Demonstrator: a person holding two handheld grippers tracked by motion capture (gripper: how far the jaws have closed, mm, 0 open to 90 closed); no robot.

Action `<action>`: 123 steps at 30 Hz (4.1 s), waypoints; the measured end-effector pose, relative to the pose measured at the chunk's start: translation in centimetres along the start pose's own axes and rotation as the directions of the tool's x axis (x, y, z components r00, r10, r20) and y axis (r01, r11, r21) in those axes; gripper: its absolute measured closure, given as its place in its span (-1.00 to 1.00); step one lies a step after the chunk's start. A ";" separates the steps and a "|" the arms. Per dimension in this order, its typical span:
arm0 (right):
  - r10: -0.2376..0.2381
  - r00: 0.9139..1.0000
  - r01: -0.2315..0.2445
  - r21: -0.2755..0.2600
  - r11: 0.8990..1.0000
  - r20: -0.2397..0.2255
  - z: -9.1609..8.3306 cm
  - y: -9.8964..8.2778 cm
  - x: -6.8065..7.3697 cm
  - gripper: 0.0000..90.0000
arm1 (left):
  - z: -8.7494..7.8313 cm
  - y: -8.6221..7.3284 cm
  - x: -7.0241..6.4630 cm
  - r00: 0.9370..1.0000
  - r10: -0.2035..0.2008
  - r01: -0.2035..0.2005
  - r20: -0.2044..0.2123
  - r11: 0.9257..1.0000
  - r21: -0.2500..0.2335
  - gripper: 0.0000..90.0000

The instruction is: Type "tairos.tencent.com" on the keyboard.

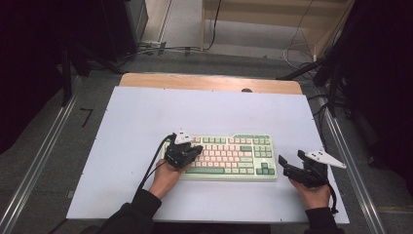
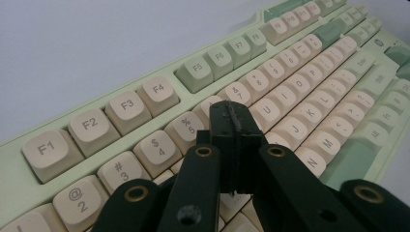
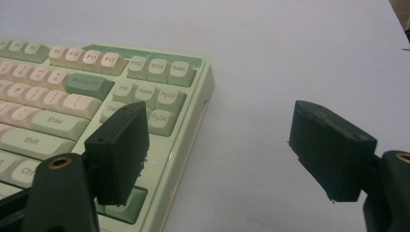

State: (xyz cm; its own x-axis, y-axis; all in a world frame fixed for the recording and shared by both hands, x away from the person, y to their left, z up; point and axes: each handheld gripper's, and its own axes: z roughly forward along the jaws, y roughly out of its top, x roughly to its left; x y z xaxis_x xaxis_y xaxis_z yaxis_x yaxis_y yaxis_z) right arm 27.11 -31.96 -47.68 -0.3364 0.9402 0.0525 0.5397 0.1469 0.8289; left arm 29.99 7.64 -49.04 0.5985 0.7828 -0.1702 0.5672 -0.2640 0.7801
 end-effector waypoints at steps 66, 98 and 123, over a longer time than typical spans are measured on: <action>-0.041 0.999 0.042 0.014 0.999 -0.032 0.9 0.3 0.7 -0.55 | -5.0 -4.2 1.2 0.996 -0.013 0.007 -0.091 0.998 -0.063 1.00; -0.051 0.996 0.052 0.005 0.999 -0.070 1.3 0.9 1.8 -0.54 | -7.1 -4.2 3.4 0.977 -0.159 0.130 -0.140 0.973 -0.192 -0.41; -0.084 0.959 0.084 -0.012 0.996 -0.271 4.7 3.6 9.4 -0.09 | -7.6 -4.7 3.8 0.964 -0.195 0.159 -0.181 0.967 -0.198 -0.47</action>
State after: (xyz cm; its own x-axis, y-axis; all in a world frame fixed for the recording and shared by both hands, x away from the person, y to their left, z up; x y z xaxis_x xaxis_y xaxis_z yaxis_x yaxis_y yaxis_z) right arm 29.51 -21.17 -46.76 -0.5773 0.8059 0.1313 0.5001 0.2219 0.8371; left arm 25.30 16.09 -48.74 0.3635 0.9083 -0.2071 0.5318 -0.0198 0.8466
